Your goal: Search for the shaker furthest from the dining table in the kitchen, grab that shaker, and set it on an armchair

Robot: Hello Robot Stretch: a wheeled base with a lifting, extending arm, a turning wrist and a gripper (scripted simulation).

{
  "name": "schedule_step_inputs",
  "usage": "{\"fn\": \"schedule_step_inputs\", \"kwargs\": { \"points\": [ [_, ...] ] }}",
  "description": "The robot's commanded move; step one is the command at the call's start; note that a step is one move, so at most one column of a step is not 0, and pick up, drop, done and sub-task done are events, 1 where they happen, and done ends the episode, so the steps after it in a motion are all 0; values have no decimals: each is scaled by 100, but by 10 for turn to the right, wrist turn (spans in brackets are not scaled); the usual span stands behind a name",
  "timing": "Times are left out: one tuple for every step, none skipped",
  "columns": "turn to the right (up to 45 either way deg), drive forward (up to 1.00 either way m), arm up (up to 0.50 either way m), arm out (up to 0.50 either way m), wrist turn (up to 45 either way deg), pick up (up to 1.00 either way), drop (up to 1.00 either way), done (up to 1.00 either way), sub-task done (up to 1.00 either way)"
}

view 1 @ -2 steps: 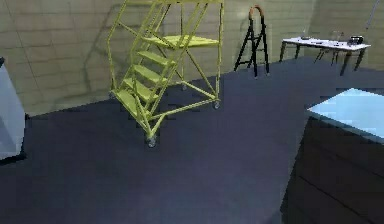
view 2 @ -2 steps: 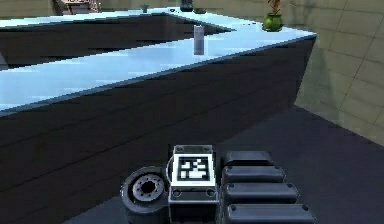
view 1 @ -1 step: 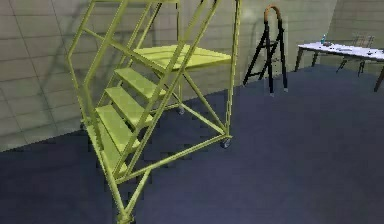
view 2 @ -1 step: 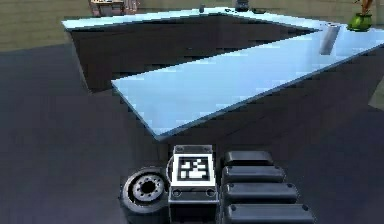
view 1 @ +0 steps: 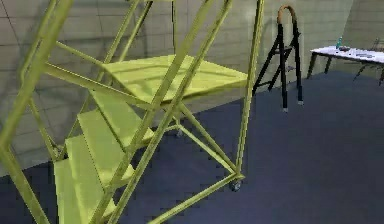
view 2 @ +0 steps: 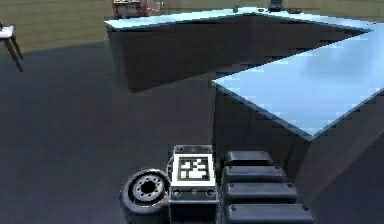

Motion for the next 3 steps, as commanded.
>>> {"fn": "schedule_step_inputs", "kwargs": {
  "points": [
    [450,0,0,0,0,0,0,0,0],
    [120,0,0,0,0,0,0,0,0],
    [0,100,0,0,0,0,0,0,0]
  ]
}}
